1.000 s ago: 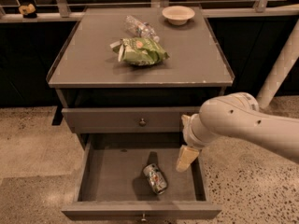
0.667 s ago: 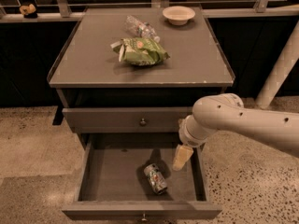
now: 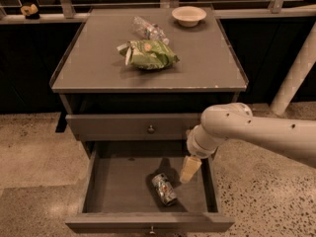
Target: Pick 7up can from middle drawer and place on counter
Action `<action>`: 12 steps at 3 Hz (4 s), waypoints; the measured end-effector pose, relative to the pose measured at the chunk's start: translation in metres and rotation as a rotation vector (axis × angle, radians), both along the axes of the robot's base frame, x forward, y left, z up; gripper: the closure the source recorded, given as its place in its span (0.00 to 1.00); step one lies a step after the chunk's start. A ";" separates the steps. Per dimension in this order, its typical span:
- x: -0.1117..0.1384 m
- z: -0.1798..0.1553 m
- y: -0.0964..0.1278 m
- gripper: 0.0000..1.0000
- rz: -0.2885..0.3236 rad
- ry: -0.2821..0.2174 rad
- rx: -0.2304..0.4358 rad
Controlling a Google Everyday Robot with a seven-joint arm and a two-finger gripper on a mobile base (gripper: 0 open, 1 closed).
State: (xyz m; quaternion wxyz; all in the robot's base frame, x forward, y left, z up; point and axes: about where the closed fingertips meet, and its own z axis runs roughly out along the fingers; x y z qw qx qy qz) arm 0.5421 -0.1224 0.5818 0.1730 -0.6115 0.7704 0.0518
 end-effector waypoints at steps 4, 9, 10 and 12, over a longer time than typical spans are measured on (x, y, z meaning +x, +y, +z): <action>0.004 -0.131 0.031 0.00 -0.073 0.217 -0.028; -0.010 -0.229 0.090 0.16 -0.096 0.254 -0.121; -0.010 -0.229 0.090 0.38 -0.096 0.254 -0.121; -0.010 -0.229 0.090 0.85 -0.096 0.254 -0.122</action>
Offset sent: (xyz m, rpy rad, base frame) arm 0.0386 0.0378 -0.1633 -0.0544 0.4350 -0.2100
